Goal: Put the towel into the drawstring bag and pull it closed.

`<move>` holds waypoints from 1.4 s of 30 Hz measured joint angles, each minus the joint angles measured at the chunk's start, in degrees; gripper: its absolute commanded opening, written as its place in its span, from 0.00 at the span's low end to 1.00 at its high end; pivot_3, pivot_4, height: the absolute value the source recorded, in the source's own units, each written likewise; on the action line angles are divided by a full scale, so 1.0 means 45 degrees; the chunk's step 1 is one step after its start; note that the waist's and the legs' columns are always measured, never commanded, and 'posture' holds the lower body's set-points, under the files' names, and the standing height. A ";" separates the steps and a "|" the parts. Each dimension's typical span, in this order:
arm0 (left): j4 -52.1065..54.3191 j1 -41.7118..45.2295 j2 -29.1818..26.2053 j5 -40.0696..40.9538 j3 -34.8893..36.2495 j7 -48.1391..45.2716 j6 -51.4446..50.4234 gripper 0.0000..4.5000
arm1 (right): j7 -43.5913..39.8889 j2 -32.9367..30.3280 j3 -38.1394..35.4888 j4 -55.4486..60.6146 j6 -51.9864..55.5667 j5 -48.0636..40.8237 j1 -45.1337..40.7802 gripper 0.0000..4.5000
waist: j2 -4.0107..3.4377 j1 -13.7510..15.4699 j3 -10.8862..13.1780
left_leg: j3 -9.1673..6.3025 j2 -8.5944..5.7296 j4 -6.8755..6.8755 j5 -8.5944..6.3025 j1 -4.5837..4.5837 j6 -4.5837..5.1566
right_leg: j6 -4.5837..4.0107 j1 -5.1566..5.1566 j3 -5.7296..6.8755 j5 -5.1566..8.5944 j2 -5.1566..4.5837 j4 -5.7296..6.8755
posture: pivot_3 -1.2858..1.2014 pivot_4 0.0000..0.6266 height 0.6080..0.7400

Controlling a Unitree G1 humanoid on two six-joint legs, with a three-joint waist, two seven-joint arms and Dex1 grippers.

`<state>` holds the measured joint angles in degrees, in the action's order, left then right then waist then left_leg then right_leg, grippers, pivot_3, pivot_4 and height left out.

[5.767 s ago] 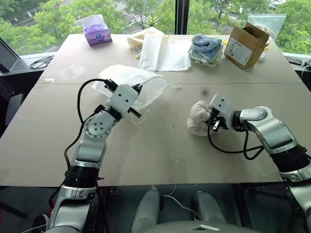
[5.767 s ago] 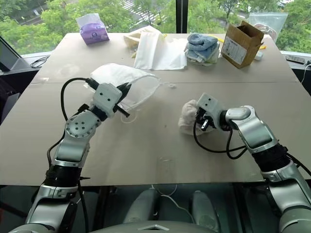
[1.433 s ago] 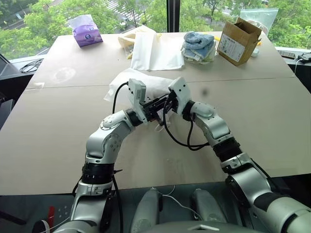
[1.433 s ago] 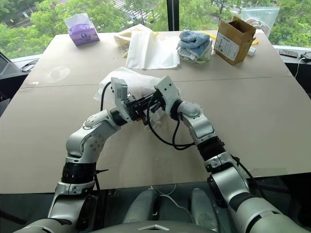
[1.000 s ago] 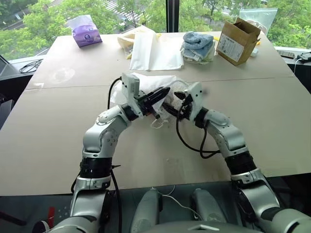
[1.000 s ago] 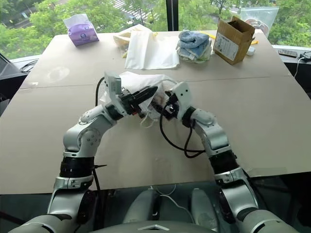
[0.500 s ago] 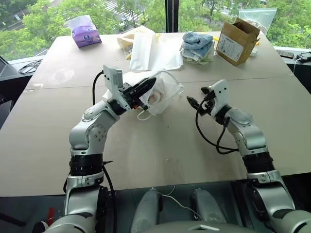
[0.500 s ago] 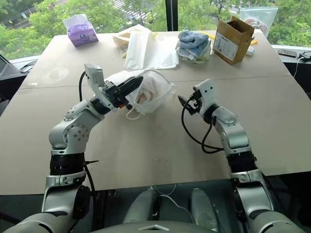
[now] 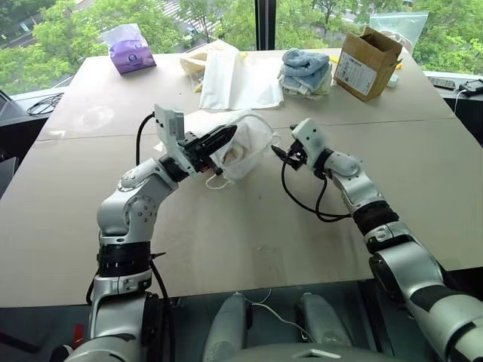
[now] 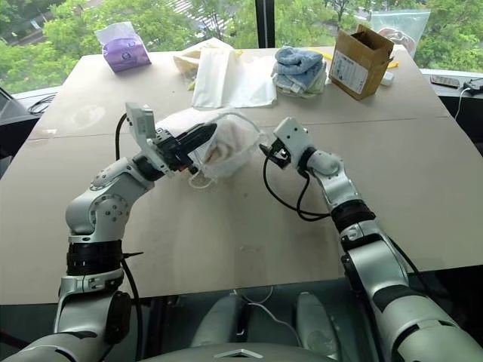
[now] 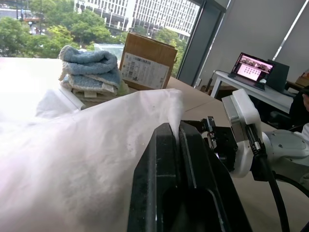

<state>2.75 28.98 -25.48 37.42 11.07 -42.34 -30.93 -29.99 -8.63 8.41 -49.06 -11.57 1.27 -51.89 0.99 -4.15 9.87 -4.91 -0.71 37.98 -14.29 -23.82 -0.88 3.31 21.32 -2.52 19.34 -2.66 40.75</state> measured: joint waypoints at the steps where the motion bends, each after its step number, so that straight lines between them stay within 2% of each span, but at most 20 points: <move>1: 0.0006 -0.0023 -0.0004 0.0003 0.0000 0.0002 0.0000 0.00 | -0.0049 0.0050 -0.0053 -0.0332 -0.0251 -0.0010 -0.0104 0.75 | 0.0000 0.0001 0.0000 | 0.0000 0.0000 0.0000 0.0000 0.0000 0.0000 | 0.0000 0.0000 0.0000 0.0000 0.0000 0.0000 | 0.52 0.24 1.00; 2: 0.0027 -0.0062 -0.0027 0.0008 0.0007 0.0005 0.0000 0.00 | -0.0166 0.0089 -0.0135 -0.0649 -0.0553 -0.0059 -0.0167 0.67 | 0.0000 0.0007 0.0000 | -0.0001 0.0000 0.0001 0.0000 -0.0001 0.0000 | 0.0000 0.0000 0.0001 0.0000 -0.0001 0.0000 | 0.52 0.24 1.00; 8: 0.0233 -0.0090 -0.0134 0.0073 0.0014 0.0078 -0.0074 0.00 | -0.0757 0.0312 -0.0269 -0.1678 -0.1467 -0.0142 -0.0248 0.04 | -0.0001 -0.0023 0.0000 | 0.0000 0.0000 0.0000 0.0001 0.0000 -0.0002 | 0.0000 0.0000 -0.0001 0.0000 0.0000 0.0002 | 0.52 0.24 1.00; 9: 0.0280 -0.0089 -0.0200 0.0097 0.0017 0.0087 -0.0141 0.00 | -0.0800 0.0311 -0.0264 -0.1932 -0.1601 -0.0058 -0.0298 0.00 | -0.0001 -0.0024 0.0000 | -0.0001 0.0000 0.0000 0.0001 0.0000 -0.0002 | 0.0000 0.0001 -0.0001 0.0000 0.0000 0.0002 | 0.52 0.24 1.00; 17: 0.0639 -0.0056 -0.0430 0.0216 0.0023 0.0343 -0.0464 0.00 | -0.0938 0.0648 -0.0611 -0.3164 -0.1564 -0.0006 -0.0753 0.00 | -0.0002 -0.0040 0.0001 | 0.0000 0.0000 0.0000 0.0003 0.0001 -0.0005 | 0.0000 0.0001 -0.0001 0.0000 0.0000 0.0003 | 0.52 0.24 1.00; 20: 0.0654 -0.0047 -0.0438 0.0216 0.0023 0.0358 -0.0536 0.00 | -0.1155 0.0727 -0.0969 -0.3240 -0.0954 -0.0319 -0.0951 0.23 | -0.0002 -0.0034 0.0001 | -0.0003 0.0000 0.0000 0.0003 0.0000 -0.0005 | 0.0000 0.0000 0.0001 0.0000 0.0000 0.0003 | 0.52 0.24 1.00; 22: 0.0665 -0.0047 -0.0439 0.0216 0.0023 0.0360 -0.0537 0.00 | -0.1251 0.0770 -0.1103 -0.3240 -0.0789 -0.0408 -0.0950 0.43 | -0.0004 -0.0034 0.0002 | -0.0003 0.0000 0.0000 0.0003 0.0000 -0.0005 | 0.0000 0.0001 0.0000 0.0000 0.0000 0.0004 | 0.52 0.24 1.00; 33: 0.0751 -0.0051 -0.0501 0.0227 0.0043 0.0406 -0.0542 0.00 | -0.1091 0.1022 -0.1266 -0.3310 -0.0161 -0.0379 -0.0882 0.43 | -0.0004 -0.0063 0.0002 | -0.0002 0.0000 0.0000 0.0004 0.0001 -0.0006 | 0.0000 0.0001 -0.0001 0.0000 0.0001 0.0006 | 0.52 0.24 1.00; 42: 0.0921 -0.0220 -0.0547 0.0476 0.0181 0.0471 -0.0558 0.00 | -0.0420 0.1678 -0.2150 -0.4493 0.0214 -0.0700 -0.2126 0.43 | -0.0005 -0.0284 0.0002 | -0.0004 0.0000 0.0000 0.0004 0.0001 -0.0007 | 0.0000 0.0002 0.0000 0.0000 0.0000 0.0010 | 0.52 0.24 1.00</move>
<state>6.90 27.99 -27.94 39.56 11.88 -40.22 -33.44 -31.88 -1.08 -1.26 -69.28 -10.60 -1.88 -61.46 0.97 -5.43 9.88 -4.93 -0.71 37.98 -14.27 -23.81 -0.92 3.31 21.32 -2.51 19.34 -2.66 40.79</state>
